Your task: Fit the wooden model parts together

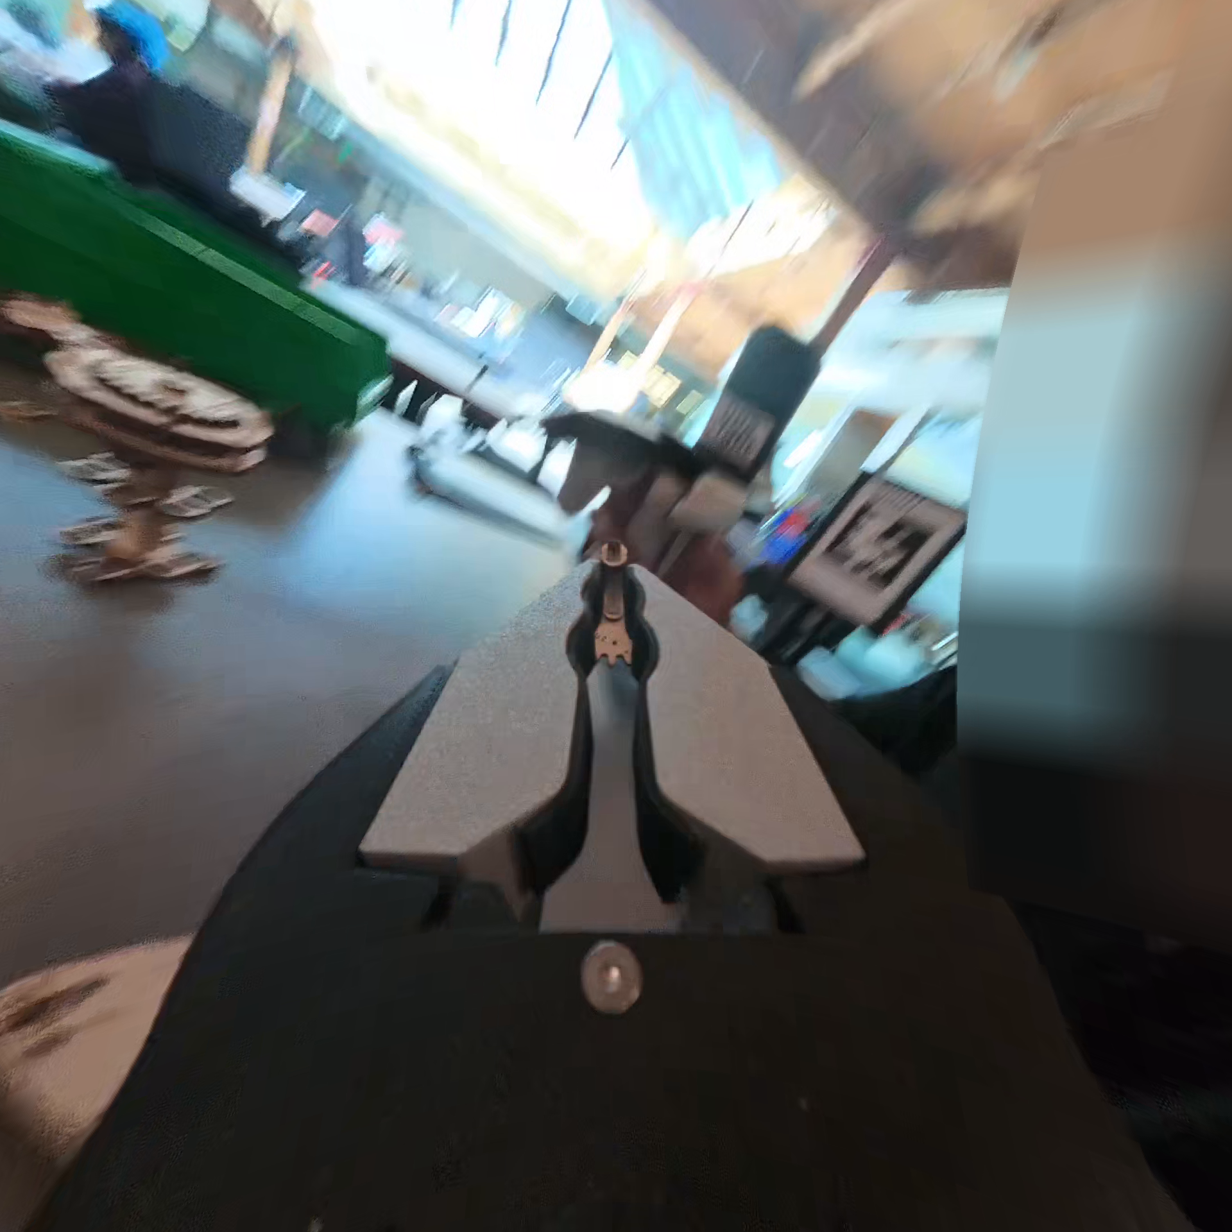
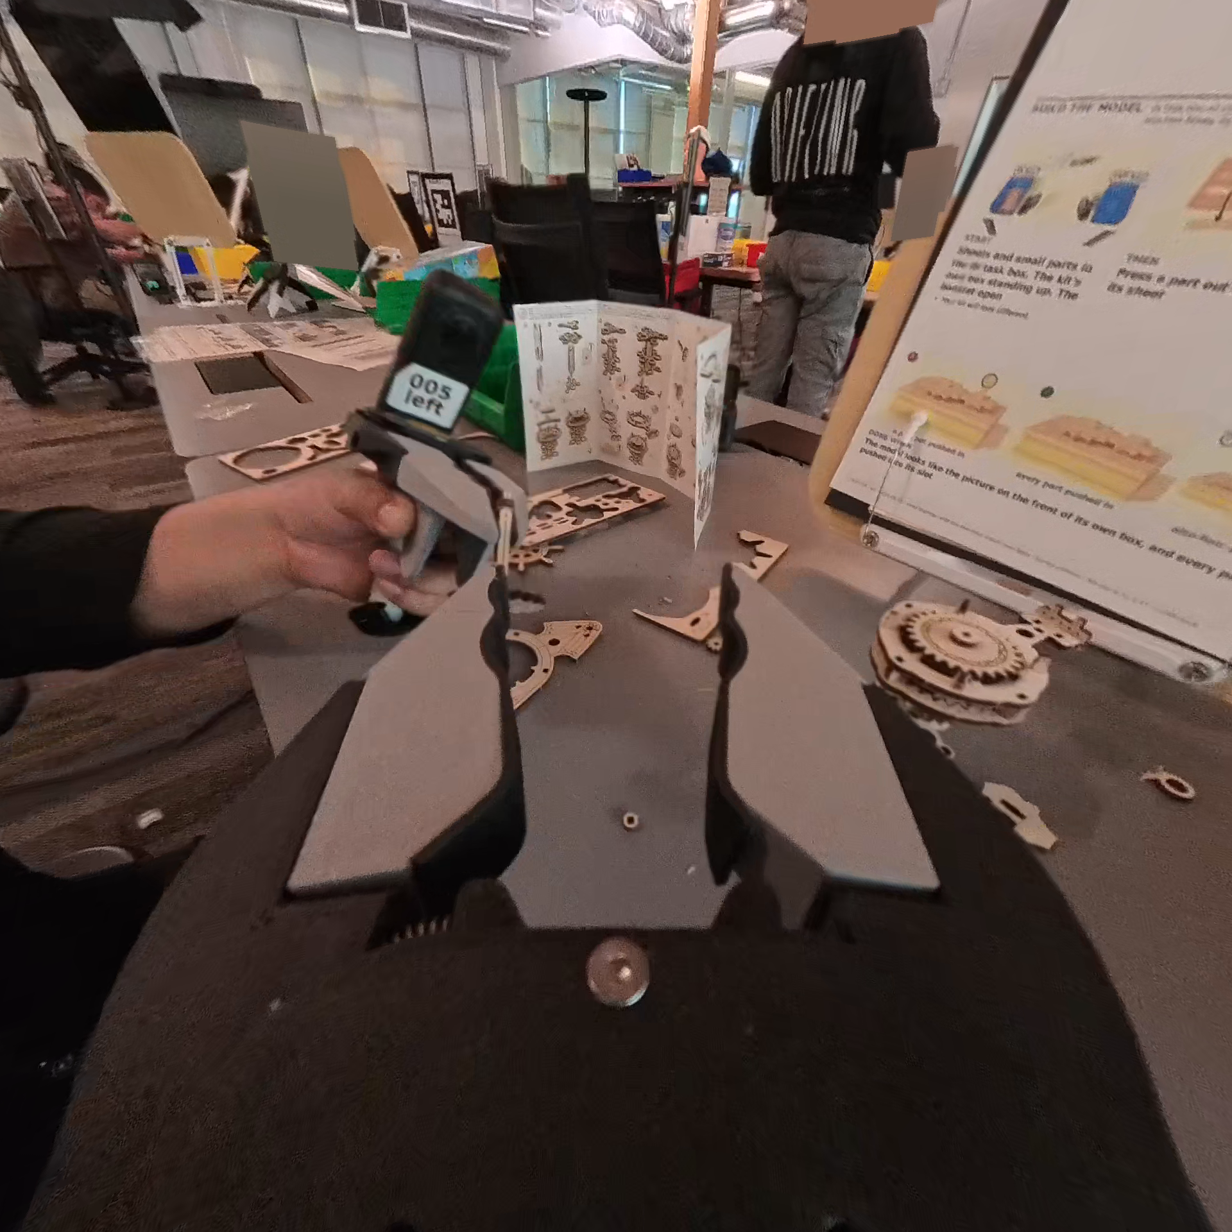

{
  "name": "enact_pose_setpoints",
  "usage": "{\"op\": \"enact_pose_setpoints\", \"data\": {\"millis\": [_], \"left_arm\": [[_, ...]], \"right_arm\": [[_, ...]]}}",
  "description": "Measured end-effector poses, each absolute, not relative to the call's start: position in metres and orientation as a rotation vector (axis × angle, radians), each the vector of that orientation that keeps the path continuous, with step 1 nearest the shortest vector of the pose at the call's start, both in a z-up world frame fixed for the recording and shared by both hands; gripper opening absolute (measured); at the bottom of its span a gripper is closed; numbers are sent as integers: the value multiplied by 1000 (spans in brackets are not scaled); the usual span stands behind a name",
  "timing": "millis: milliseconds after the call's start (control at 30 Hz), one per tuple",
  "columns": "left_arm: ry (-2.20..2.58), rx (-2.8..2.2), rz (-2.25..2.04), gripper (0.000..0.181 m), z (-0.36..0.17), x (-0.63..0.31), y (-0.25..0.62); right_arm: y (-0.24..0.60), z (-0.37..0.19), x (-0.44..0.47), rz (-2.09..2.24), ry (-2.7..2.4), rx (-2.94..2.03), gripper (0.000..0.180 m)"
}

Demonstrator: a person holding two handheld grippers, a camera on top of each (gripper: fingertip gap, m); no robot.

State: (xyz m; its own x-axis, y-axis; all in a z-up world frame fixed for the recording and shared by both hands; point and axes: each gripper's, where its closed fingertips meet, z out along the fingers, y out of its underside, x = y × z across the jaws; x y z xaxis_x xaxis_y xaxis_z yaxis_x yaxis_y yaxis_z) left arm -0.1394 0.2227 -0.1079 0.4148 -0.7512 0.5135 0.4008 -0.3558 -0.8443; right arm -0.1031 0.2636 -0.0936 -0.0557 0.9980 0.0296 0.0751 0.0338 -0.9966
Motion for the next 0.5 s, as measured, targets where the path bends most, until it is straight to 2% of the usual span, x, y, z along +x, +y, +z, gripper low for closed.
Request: {"op": "enact_pose_setpoints", "data": {"millis": [67,200,500], "left_arm": [[478,-1697,-959,3,-133,-147,228],[739,-1959,-532,3,-170,-160,239],[896,-1985,-382,3,-201,-144,265]], "right_arm": [[274,-104,-101,1222,-1327,-1242,68],[295,-127,-106,1197,-1334,-1309,70],[324,-160,-124,1063,-1358,-1350,68]]}}
